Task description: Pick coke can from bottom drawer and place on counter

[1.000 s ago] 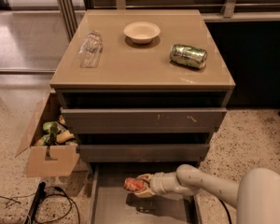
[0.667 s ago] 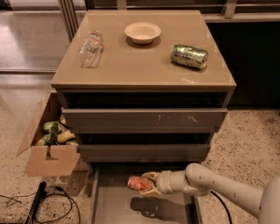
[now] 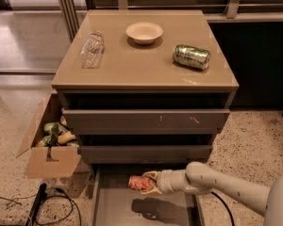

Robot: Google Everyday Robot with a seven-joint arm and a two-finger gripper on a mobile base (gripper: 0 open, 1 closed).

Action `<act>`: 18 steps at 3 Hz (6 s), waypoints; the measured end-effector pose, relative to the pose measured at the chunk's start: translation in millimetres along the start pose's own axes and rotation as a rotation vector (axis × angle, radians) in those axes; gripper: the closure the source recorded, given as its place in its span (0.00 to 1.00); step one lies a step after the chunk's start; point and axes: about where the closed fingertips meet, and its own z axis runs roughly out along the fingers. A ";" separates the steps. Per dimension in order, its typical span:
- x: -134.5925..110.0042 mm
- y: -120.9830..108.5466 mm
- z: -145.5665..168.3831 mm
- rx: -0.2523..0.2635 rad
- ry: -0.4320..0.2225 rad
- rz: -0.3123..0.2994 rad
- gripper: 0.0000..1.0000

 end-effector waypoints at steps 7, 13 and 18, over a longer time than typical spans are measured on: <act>-241.5 -41.1 -183.3 0.145 0.149 -0.364 1.00; -380.0 -52.1 -250.0 -0.028 0.159 -0.525 1.00; -490.2 -128.4 -289.7 -0.073 0.123 -0.628 1.00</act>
Offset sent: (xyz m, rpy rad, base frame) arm 0.0229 -0.0054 0.2196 -0.1791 -0.3214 0.0108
